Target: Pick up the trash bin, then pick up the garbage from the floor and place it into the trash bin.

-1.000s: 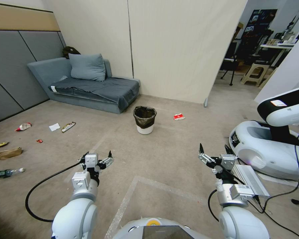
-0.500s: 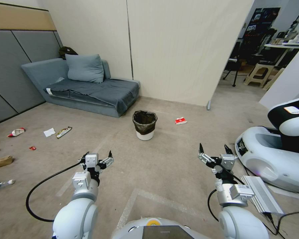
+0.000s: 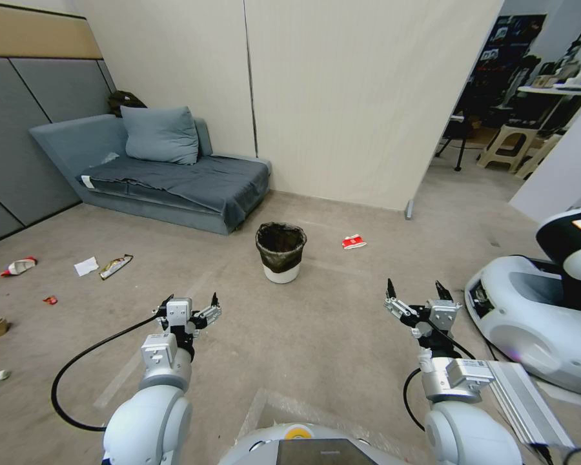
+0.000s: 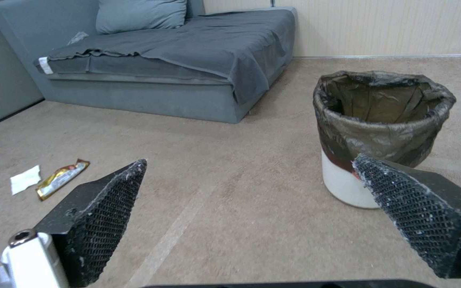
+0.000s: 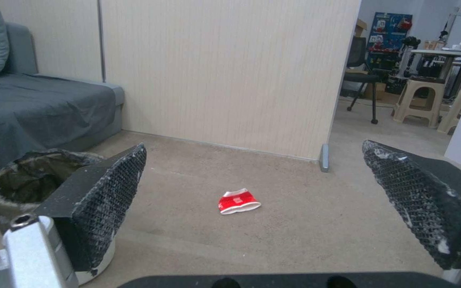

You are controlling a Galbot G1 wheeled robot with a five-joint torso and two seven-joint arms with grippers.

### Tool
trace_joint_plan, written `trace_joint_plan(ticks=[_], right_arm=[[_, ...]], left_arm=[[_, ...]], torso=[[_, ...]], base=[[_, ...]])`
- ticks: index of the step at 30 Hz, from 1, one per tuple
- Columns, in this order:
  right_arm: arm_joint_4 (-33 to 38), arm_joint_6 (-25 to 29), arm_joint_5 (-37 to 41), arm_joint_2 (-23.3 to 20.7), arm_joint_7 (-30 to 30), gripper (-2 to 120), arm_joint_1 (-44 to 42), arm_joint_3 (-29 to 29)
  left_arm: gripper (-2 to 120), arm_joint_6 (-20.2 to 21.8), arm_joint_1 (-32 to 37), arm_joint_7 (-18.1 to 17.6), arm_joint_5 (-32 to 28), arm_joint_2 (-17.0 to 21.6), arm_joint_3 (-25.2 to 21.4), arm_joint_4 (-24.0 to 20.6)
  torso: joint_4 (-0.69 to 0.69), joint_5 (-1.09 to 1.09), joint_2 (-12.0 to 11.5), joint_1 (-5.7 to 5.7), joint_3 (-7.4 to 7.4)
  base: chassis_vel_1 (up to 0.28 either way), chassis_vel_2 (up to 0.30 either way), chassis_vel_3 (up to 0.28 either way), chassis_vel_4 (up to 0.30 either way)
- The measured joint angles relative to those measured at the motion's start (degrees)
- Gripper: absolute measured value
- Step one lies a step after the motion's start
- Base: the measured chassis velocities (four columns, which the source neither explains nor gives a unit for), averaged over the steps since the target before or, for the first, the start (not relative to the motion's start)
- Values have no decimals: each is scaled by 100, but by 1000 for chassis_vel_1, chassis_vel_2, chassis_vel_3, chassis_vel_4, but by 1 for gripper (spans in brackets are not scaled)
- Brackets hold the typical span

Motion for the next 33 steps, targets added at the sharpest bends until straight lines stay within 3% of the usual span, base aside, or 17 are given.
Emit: trace_joint_plan(ticks=[33], right_arm=[[-4,56,-13,0,-109,100,-20,30]], left_arm=[[100,-28,-28,74,81,52,158,1]], torso=[[0,0,0,0,-1]], base=[[-138,138,140,-136]])
